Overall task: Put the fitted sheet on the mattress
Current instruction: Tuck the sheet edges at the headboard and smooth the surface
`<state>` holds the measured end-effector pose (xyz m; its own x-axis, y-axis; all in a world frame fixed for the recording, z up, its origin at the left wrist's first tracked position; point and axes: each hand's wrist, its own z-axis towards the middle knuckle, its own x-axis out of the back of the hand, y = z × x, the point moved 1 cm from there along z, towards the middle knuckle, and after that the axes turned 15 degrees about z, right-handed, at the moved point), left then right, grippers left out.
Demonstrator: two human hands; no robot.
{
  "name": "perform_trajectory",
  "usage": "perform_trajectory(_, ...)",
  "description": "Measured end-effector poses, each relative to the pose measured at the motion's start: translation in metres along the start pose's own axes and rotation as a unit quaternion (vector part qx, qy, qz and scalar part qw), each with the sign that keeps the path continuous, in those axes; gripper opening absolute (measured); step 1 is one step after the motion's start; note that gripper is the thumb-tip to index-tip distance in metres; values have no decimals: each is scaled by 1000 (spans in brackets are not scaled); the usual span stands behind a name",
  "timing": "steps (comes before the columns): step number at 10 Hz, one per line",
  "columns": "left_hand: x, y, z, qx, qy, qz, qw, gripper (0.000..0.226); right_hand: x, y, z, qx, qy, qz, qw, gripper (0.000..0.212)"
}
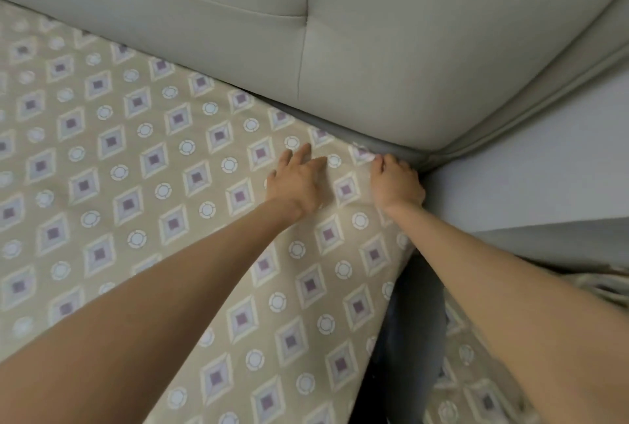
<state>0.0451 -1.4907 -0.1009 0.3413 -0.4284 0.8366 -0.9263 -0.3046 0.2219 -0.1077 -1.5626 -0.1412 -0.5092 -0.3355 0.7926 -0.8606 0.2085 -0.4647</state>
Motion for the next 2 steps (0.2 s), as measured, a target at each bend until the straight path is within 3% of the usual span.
perform_trajectory(1,16,3,-18,29,15,-115,993,49,17,-6,-5,-23,-68,-7,997,45)
perform_trajectory(2,38,6,-44,66,53,-155,984,45,43,-20,-30,5,-86,16,996,44)
